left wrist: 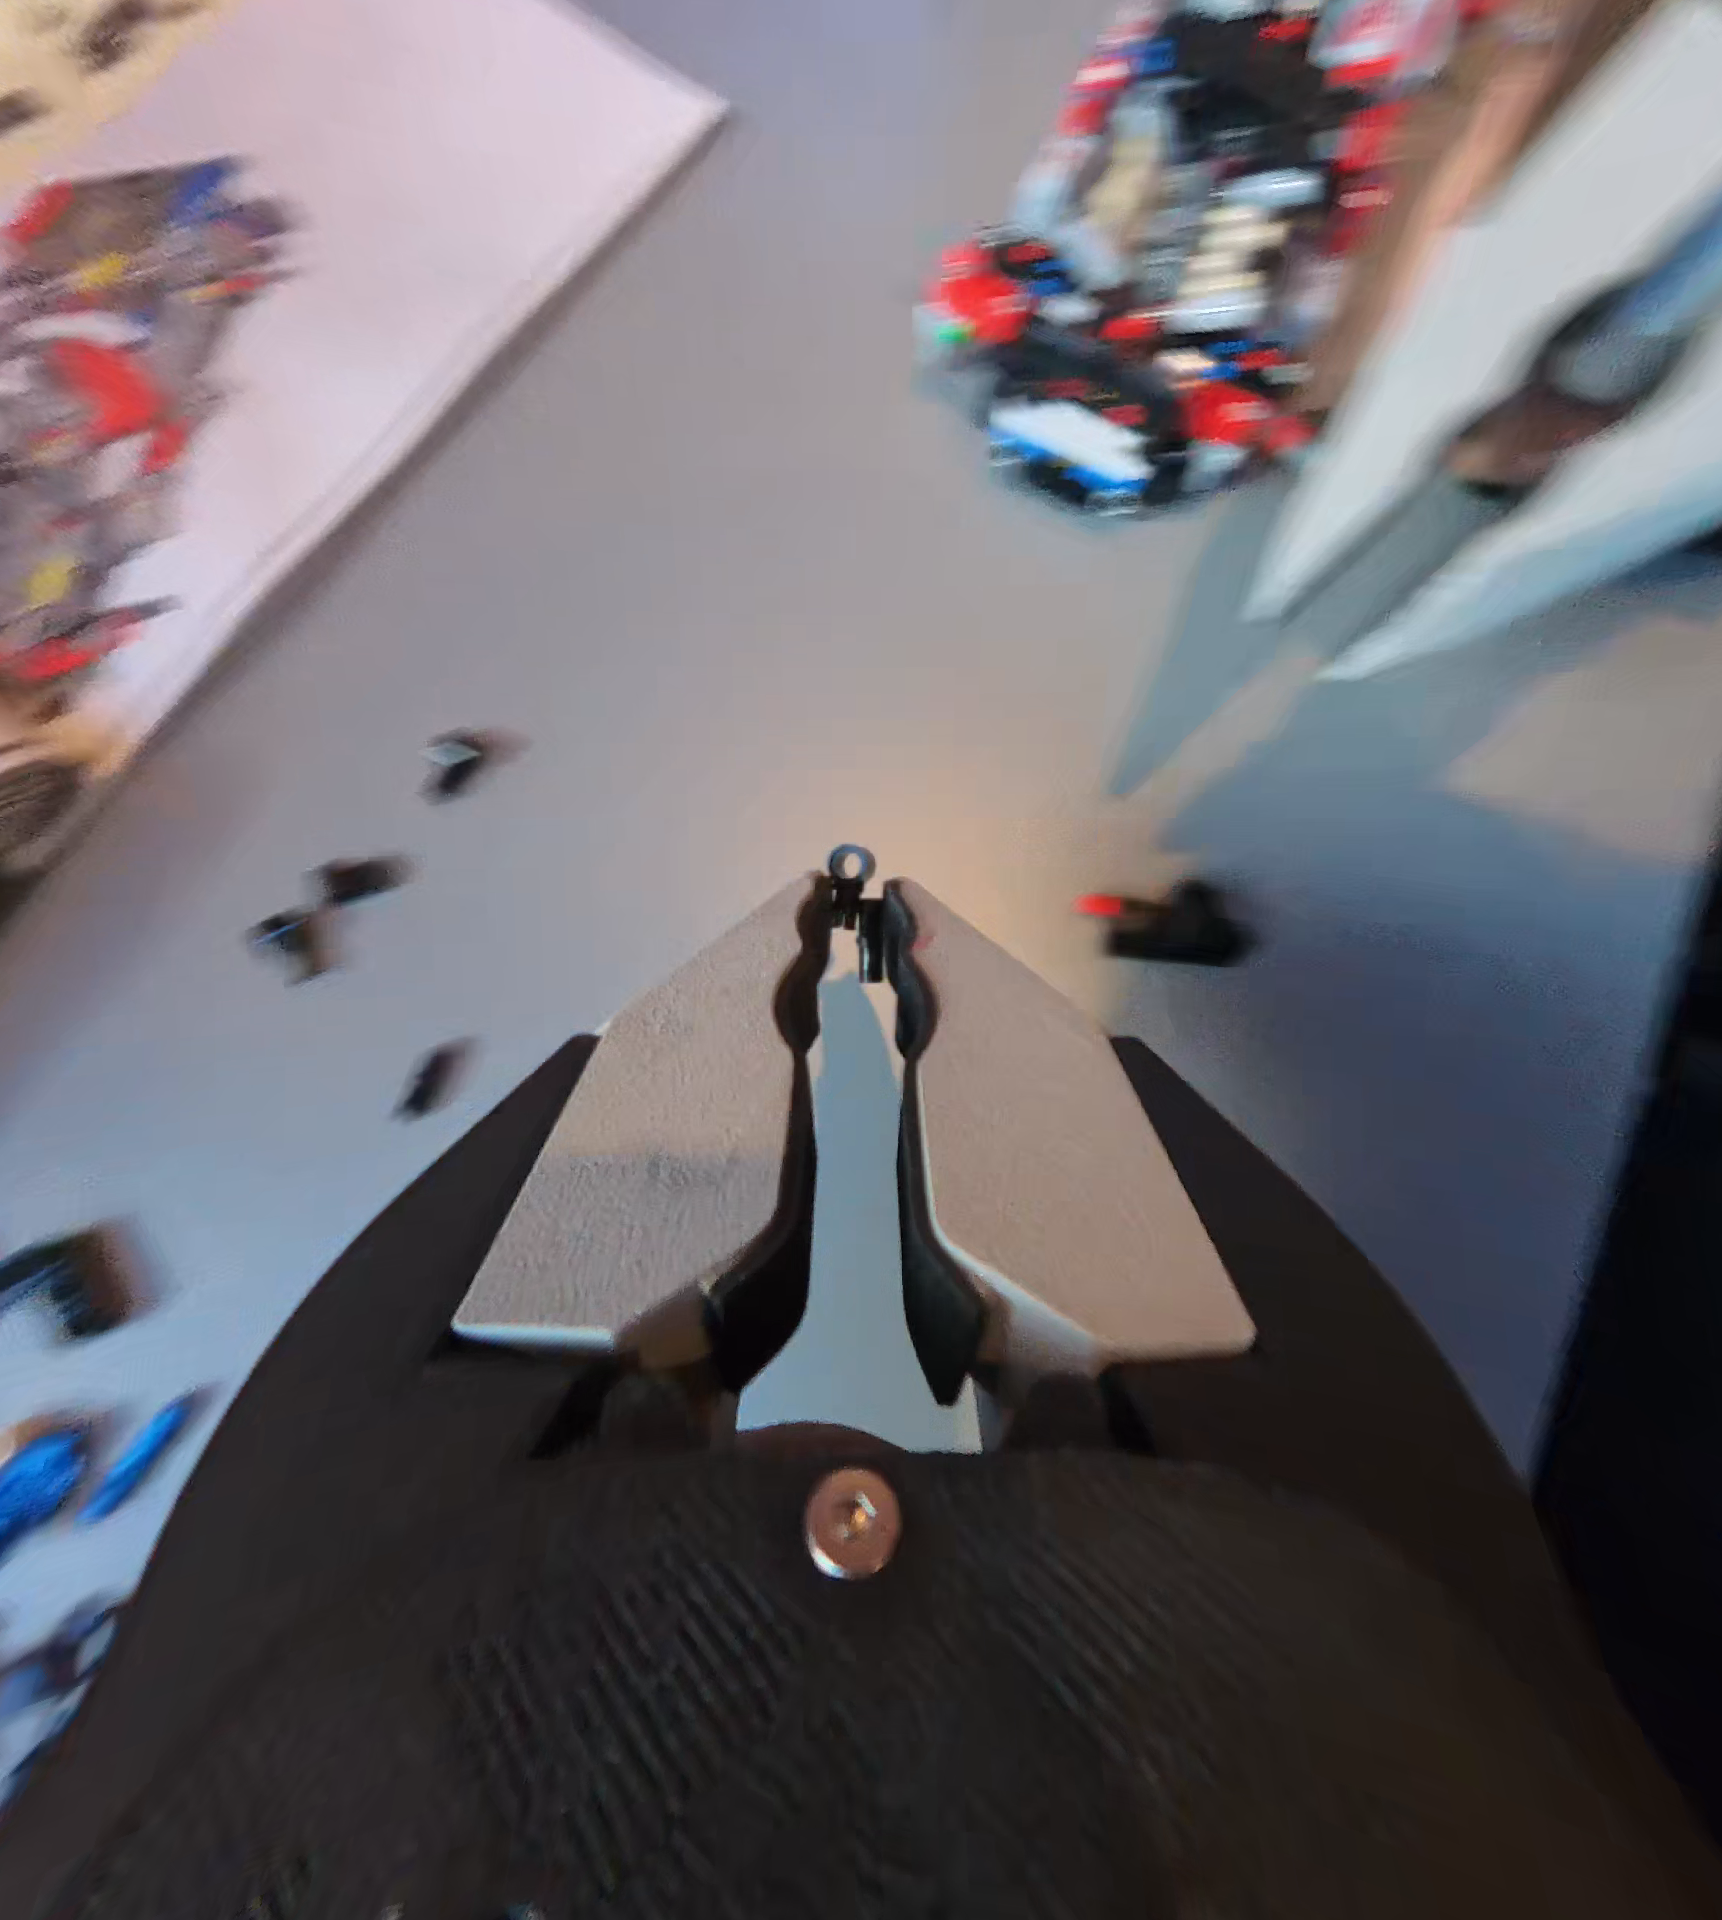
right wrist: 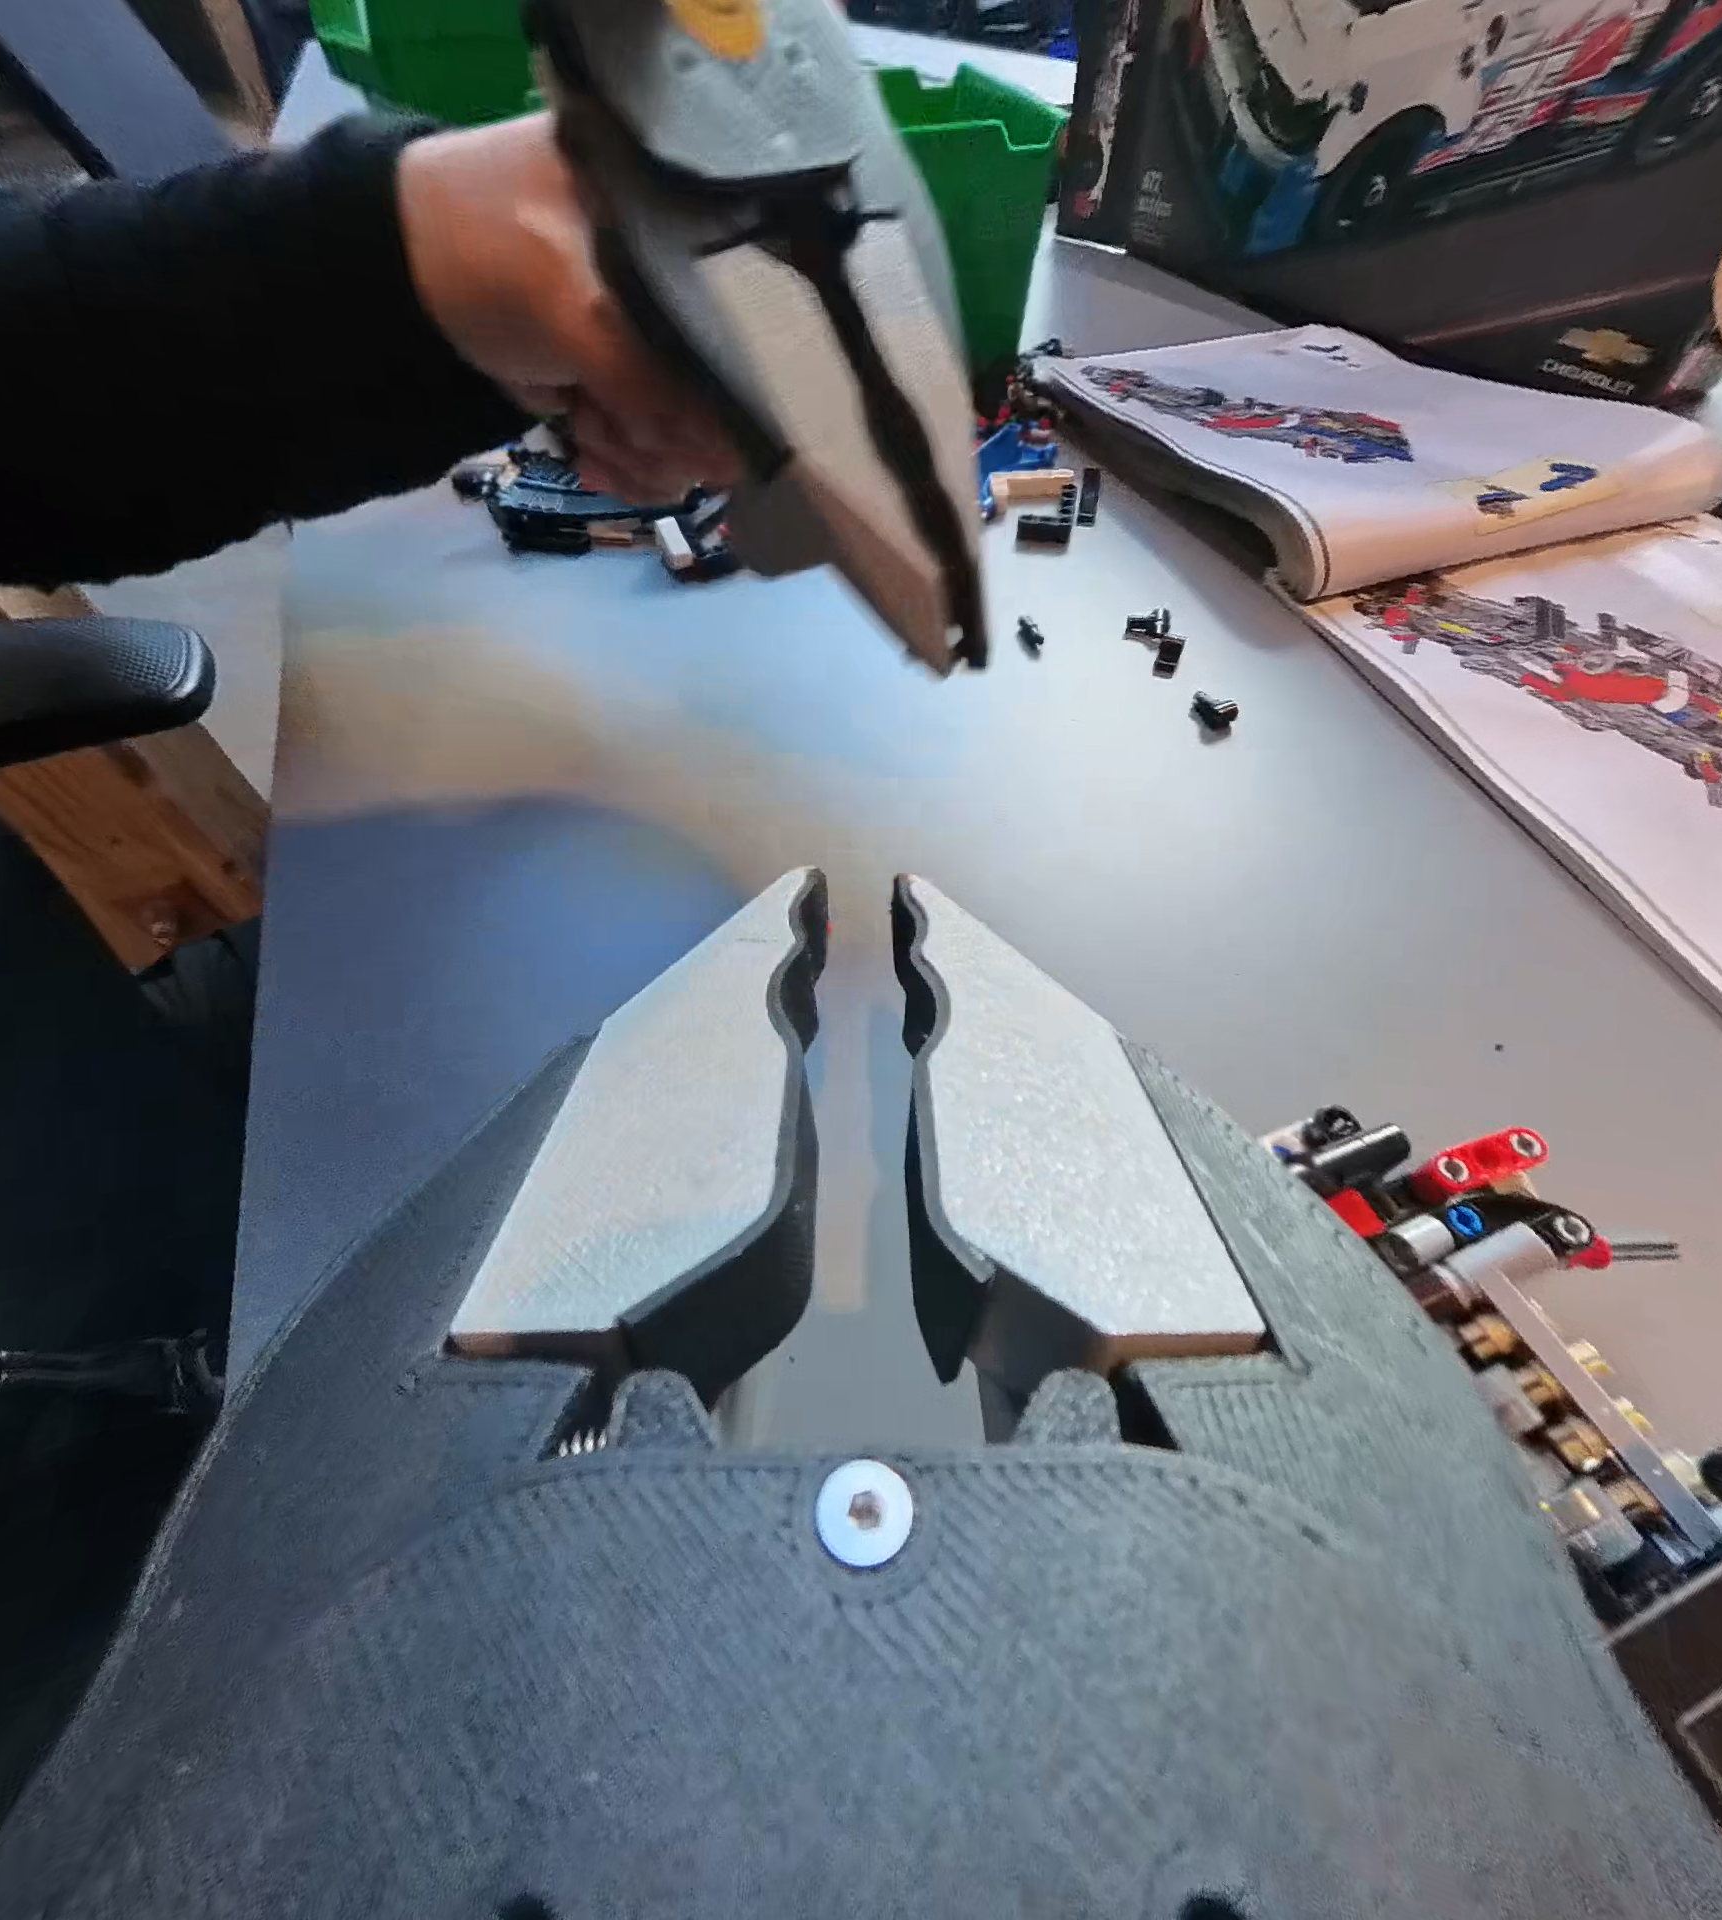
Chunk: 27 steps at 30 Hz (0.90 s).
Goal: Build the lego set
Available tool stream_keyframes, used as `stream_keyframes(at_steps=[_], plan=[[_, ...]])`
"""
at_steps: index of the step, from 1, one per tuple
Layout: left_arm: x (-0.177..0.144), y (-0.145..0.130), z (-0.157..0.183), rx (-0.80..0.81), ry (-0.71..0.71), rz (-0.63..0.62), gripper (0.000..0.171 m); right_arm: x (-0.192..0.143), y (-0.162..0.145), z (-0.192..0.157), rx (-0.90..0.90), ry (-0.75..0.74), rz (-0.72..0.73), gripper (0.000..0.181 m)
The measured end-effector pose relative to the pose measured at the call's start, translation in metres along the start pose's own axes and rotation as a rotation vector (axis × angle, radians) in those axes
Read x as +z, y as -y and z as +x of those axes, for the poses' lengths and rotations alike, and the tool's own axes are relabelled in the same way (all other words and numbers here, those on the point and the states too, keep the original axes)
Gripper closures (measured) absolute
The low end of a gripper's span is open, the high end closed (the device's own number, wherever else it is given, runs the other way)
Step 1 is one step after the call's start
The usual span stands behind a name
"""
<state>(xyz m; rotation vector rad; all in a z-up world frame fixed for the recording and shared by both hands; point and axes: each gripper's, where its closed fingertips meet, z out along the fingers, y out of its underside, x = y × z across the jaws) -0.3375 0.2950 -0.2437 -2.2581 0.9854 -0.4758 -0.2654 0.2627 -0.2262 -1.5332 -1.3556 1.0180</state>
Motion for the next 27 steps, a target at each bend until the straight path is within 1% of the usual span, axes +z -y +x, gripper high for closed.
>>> stream_keyframes(at_steps=[3,5,7,11,12,13,14,15,19,23,27], plan=[[0.015,0.001,0.058,0.070,-0.151,-0.013,0.166,-0.006,-0.001,-0.001,0.016,0.007,0.008,0.170],[0.028,0.000,0.080,0.102,-0.210,-0.040,0.166,-0.009,-0.003,-0.002,0.009,-0.001,0.000,0.170],[0.041,-0.004,0.089,0.128,-0.247,-0.102,0.166,-0.012,-0.009,-0.003,-0.013,-0.011,-0.031,0.169],[0.057,-0.014,0.101,0.177,-0.338,-0.216,0.166,-0.018,-0.031,-0.010,-0.054,-0.007,-0.149,0.170],[0.057,-0.012,0.103,0.175,-0.360,-0.217,0.159,-0.020,-0.034,-0.012,-0.060,-0.004,-0.167,0.170],[0.058,-0.011,0.102,0.172,-0.370,-0.225,0.157,-0.021,-0.036,-0.013,-0.065,-0.003,-0.176,0.170],[0.058,-0.009,0.100,0.173,-0.364,-0.229,0.153,-0.022,-0.037,-0.014,-0.072,-0.003,-0.179,0.170],[0.058,-0.008,0.098,0.182,-0.351,-0.227,0.146,-0.022,-0.038,-0.016,-0.080,0.000,-0.181,0.170],[0.048,-0.007,0.097,0.222,-0.326,-0.203,0.143,-0.017,-0.046,-0.019,-0.094,0.020,-0.240,0.169],[0.032,-0.014,0.080,0.208,-0.175,-0.190,0.135,-0.010,-0.052,-0.023,-0.168,0.045,-0.289,0.166],[0.024,-0.027,0.085,0.195,-0.123,-0.176,0.129,-0.006,-0.060,-0.019,-0.248,0.065,-0.343,0.165]])
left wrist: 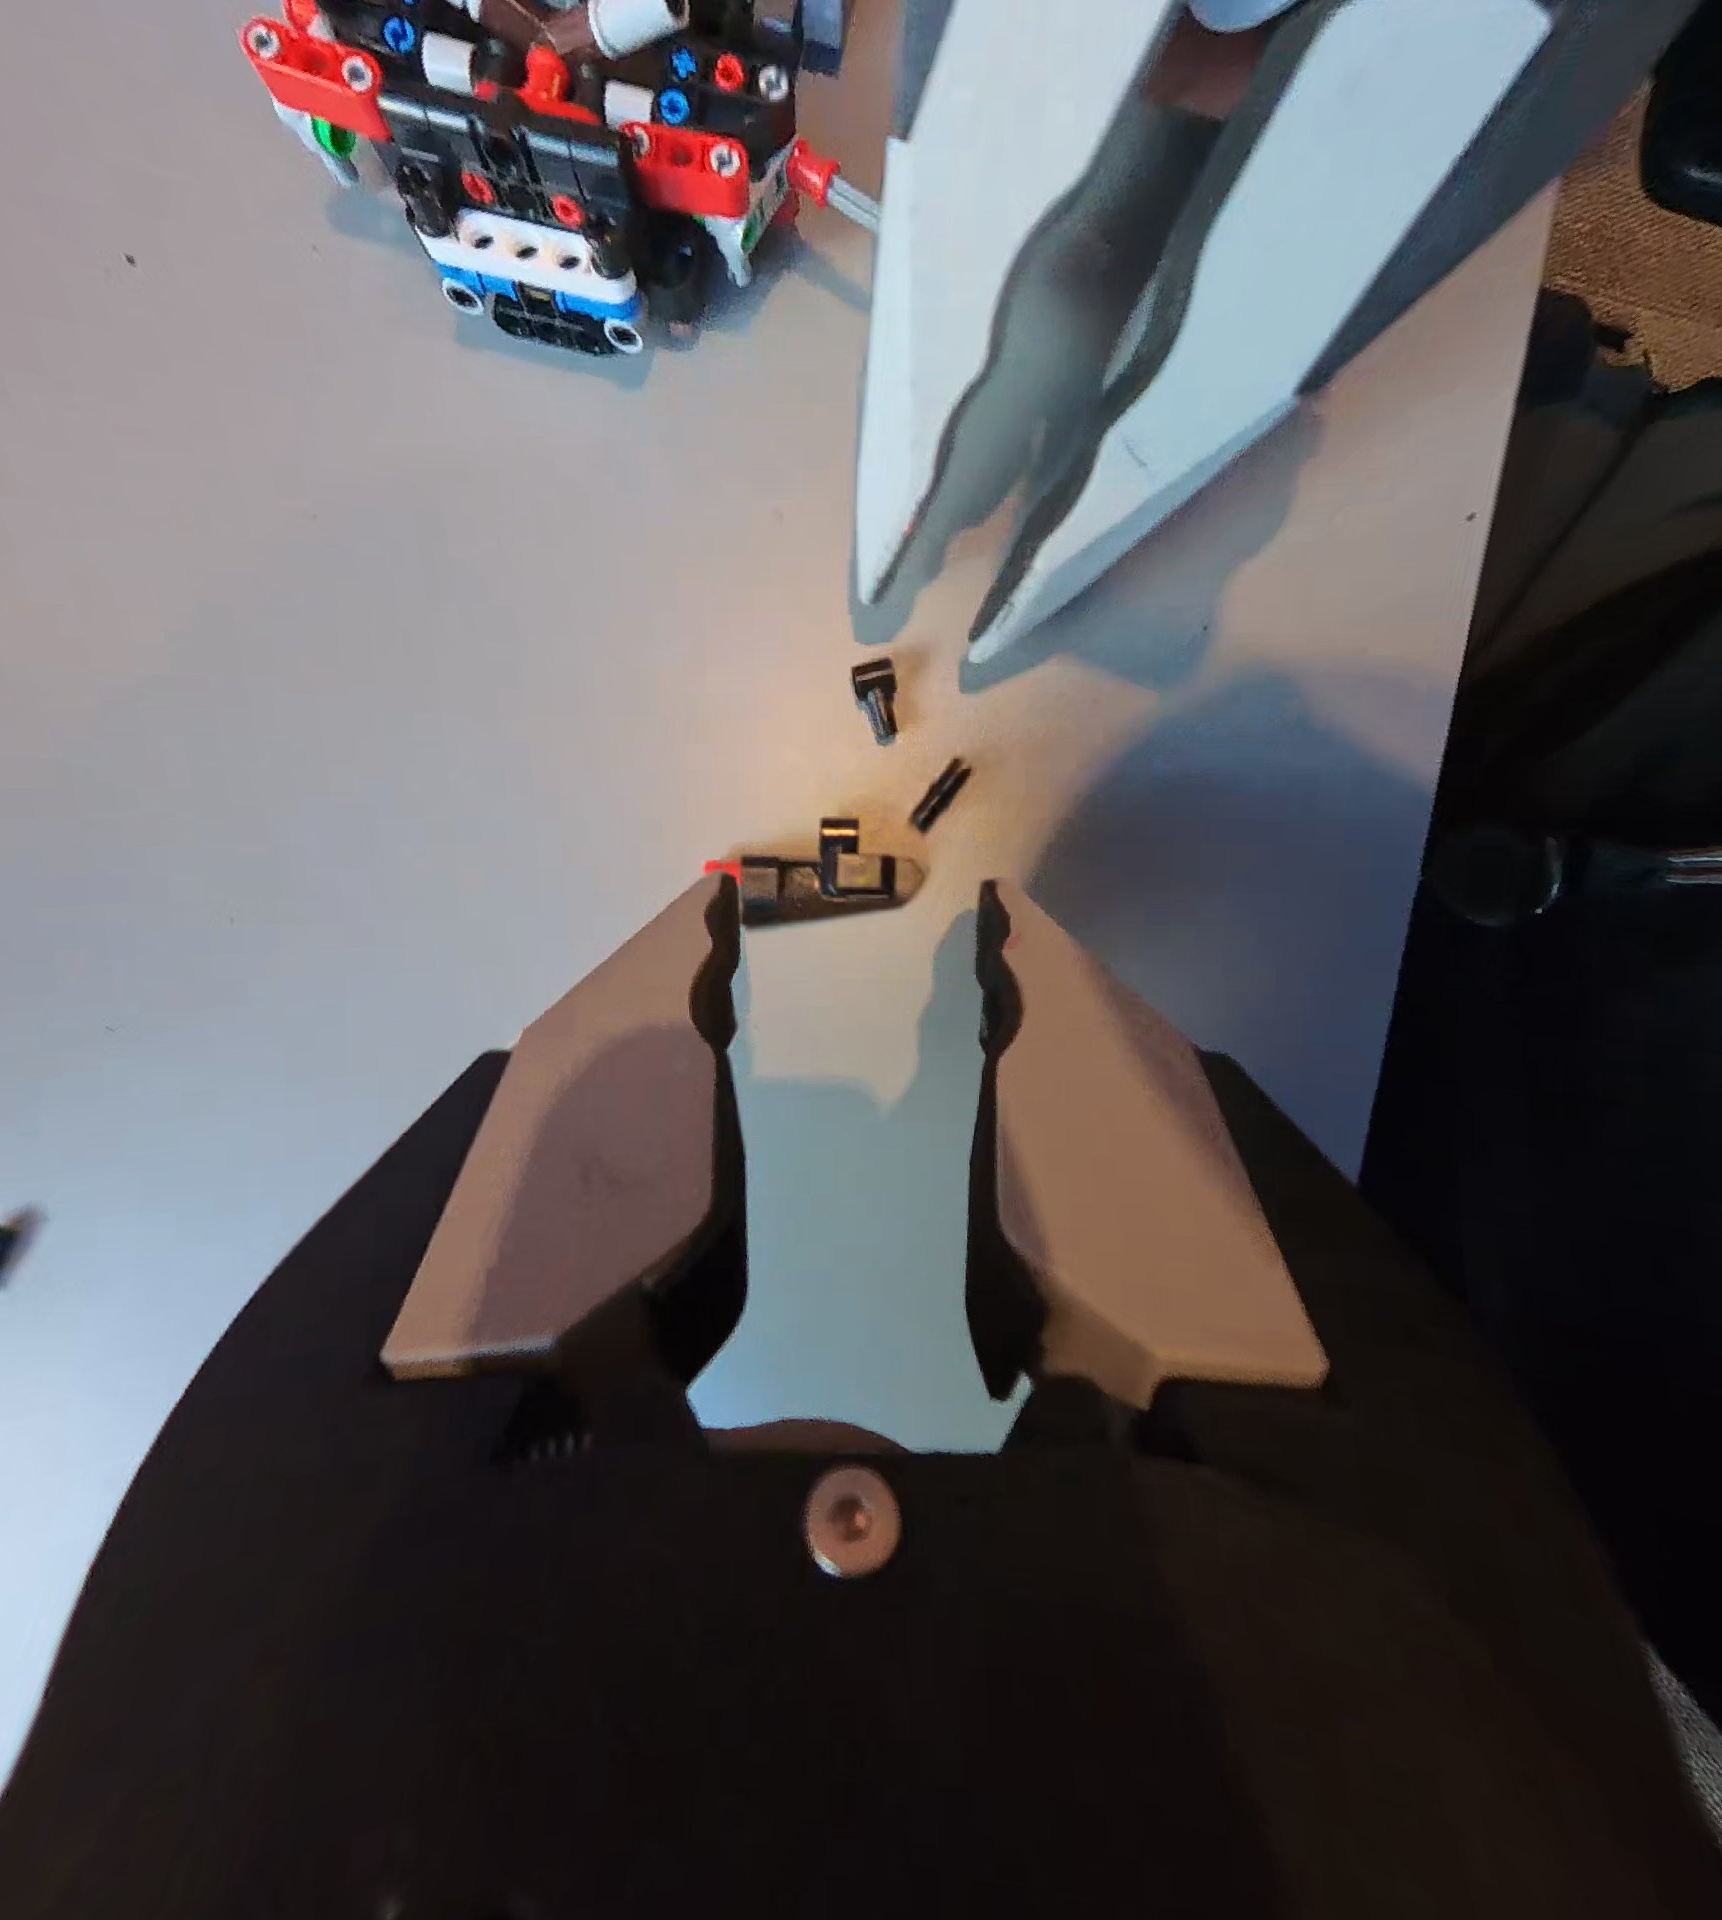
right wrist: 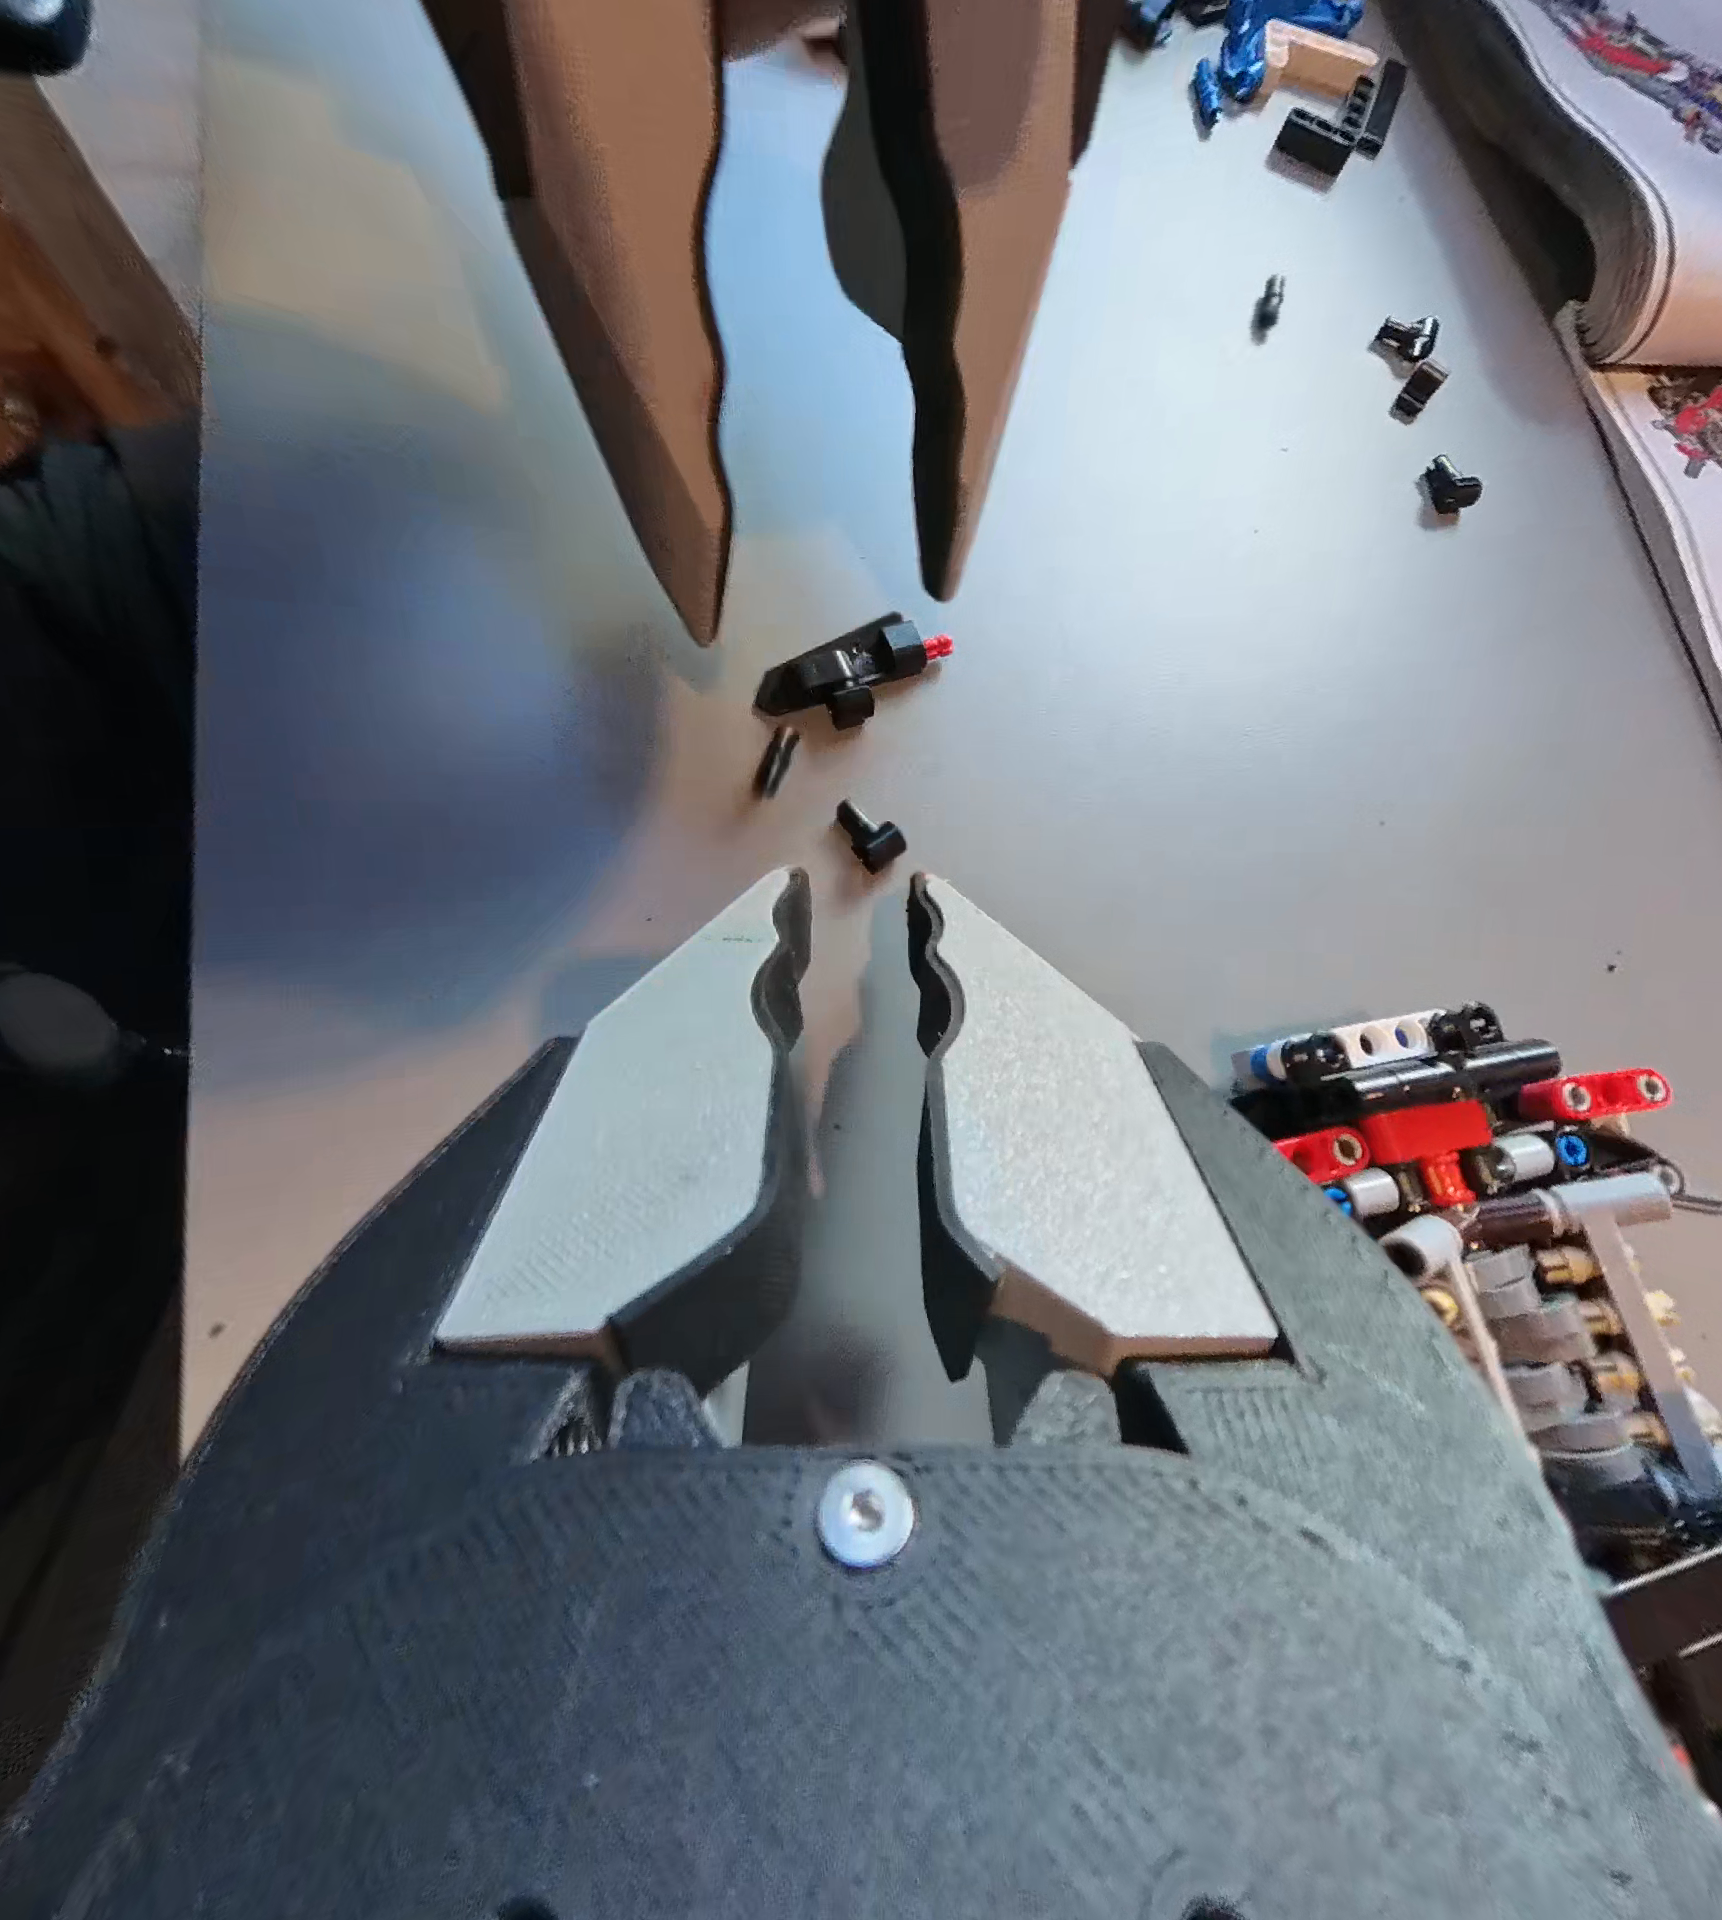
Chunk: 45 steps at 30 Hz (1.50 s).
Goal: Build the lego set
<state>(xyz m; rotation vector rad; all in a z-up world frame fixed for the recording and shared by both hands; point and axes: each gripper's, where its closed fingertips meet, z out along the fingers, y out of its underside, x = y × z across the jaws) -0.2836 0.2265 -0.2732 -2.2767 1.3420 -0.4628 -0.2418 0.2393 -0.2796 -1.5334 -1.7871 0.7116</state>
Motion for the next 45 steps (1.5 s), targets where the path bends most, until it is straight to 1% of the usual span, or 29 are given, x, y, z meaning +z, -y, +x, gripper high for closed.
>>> stream_keyframes(at_steps=[5,8,12,14,18,20,22,23,24,28,31,34,37,45], plan=[[0.006,-0.010,-0.005,-0.013,0.033,0.000,0.125,0.003,0.008,0.003,-0.040,0.055,0.007,0.164],[0.009,-0.008,-0.002,-0.007,0.022,0.032,0.130,0.008,0.008,0.006,-0.070,0.067,-0.022,0.164],[0.011,-0.012,-0.002,-0.005,0.034,0.032,0.131,0.007,0.005,0.009,-0.053,0.054,-0.038,0.164],[0.008,-0.013,-0.005,-0.014,0.051,0.040,0.131,-0.002,0.004,0.003,-0.020,0.076,-0.002,0.165],[0.007,-0.016,-0.002,-0.036,0.034,0.066,0.132,-0.015,0.004,-0.024,0.029,0.174,0.050,0.166],[0.006,-0.015,-0.002,-0.043,0.038,0.083,0.133,-0.015,-0.001,-0.031,0.006,0.175,0.025,0.166],[0.005,-0.012,0.000,-0.041,0.036,0.090,0.134,-0.012,-0.008,-0.035,-0.023,0.182,-0.014,0.172],[0.004,-0.010,0.002,-0.037,0.035,0.097,0.134,-0.010,-0.011,-0.036,-0.031,0.181,-0.030,0.178],[0.003,-0.006,0.005,-0.031,0.029,0.110,0.135,-0.009,-0.012,-0.037,-0.034,0.184,-0.037,0.179],[0.005,0.015,0.026,0.009,-0.028,0.196,0.147,-0.008,-0.010,-0.035,-0.024,0.179,-0.036,0.181],[0.012,0.024,0.038,0.081,-0.047,0.222,0.151,-0.009,-0.006,-0.031,0.007,0.172,-0.009,0.181],[0.018,0.029,0.043,0.187,-0.010,0.215,0.152,-0.012,-0.001,-0.031,0.046,0.190,0.027,0.181],[0.023,0.035,0.047,0.252,0.009,0.210,0.156,-0.014,0.002,-0.032,0.052,0.192,0.044,0.181],[0.030,0.034,0.046,0.276,0.004,0.190,0.169,-0.012,0.000,-0.035,0.019,0.191,0.030,0.181]])
